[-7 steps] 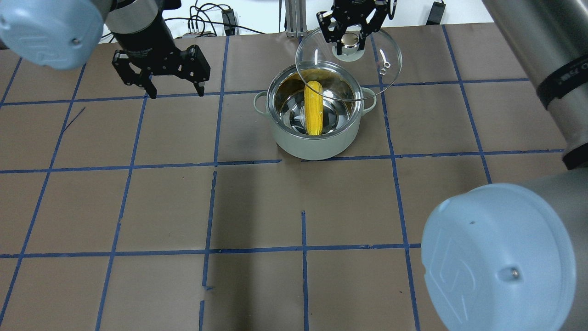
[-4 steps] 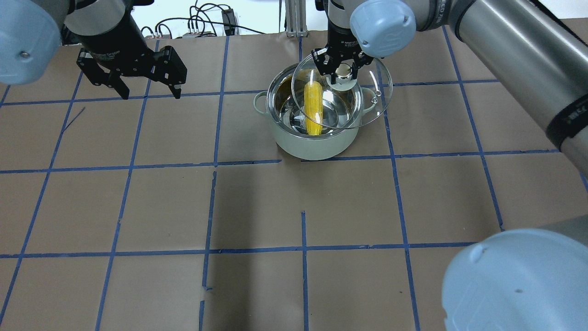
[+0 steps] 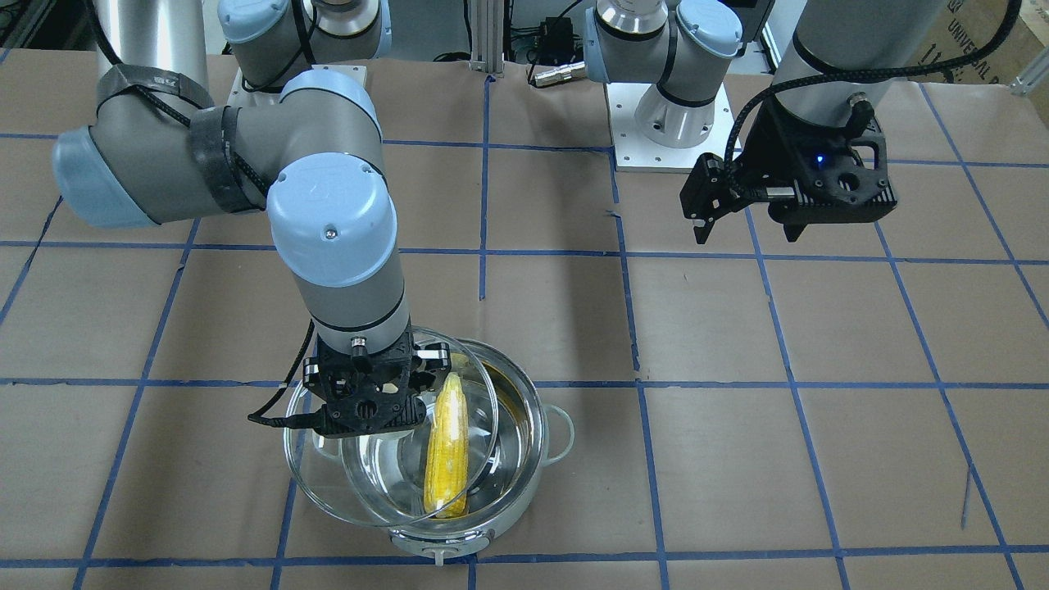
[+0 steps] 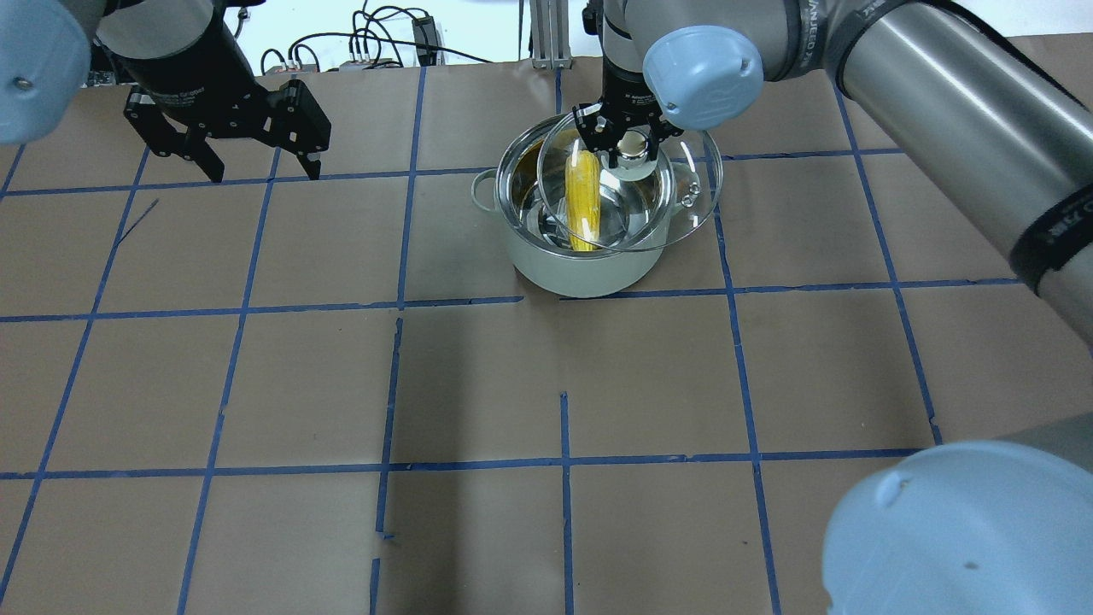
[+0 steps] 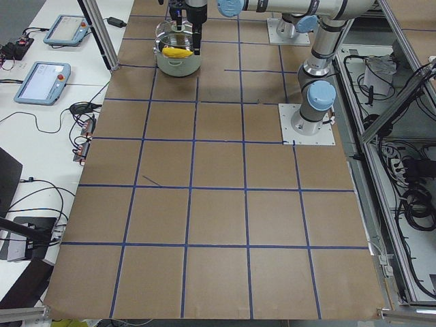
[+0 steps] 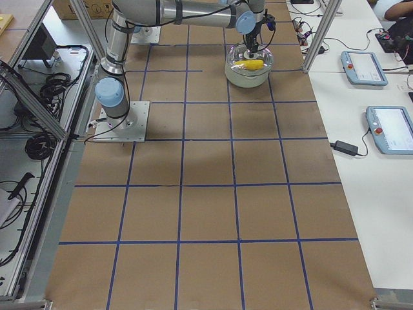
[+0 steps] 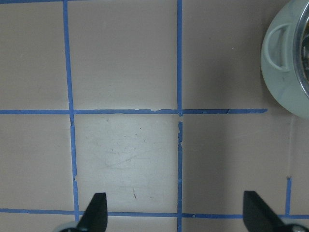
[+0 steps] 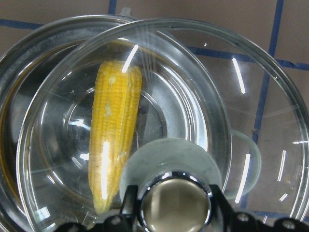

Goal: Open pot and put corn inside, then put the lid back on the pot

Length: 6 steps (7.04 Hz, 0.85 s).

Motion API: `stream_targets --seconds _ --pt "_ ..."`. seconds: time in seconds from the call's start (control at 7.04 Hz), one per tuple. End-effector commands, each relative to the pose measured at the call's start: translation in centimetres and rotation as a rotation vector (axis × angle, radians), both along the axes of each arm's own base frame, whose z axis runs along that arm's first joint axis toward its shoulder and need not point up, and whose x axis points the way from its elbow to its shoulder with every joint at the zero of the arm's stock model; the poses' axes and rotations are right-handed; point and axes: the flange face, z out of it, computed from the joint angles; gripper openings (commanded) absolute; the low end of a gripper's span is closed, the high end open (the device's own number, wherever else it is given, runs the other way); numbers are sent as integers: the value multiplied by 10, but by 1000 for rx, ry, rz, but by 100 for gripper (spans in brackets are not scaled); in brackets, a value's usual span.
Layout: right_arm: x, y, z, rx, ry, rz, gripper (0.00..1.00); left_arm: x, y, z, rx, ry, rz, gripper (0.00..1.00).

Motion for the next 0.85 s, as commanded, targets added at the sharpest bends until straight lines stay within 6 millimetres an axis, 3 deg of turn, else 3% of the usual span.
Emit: stream_targets --seconds 0.0,0.71 --pt "15 6 -2 -8 2 8 4 0 2 -1 -2 0 1 100" --pt "39 10 -15 -7 32 -29 4 0 3 -1 -8 -1 -17 100"
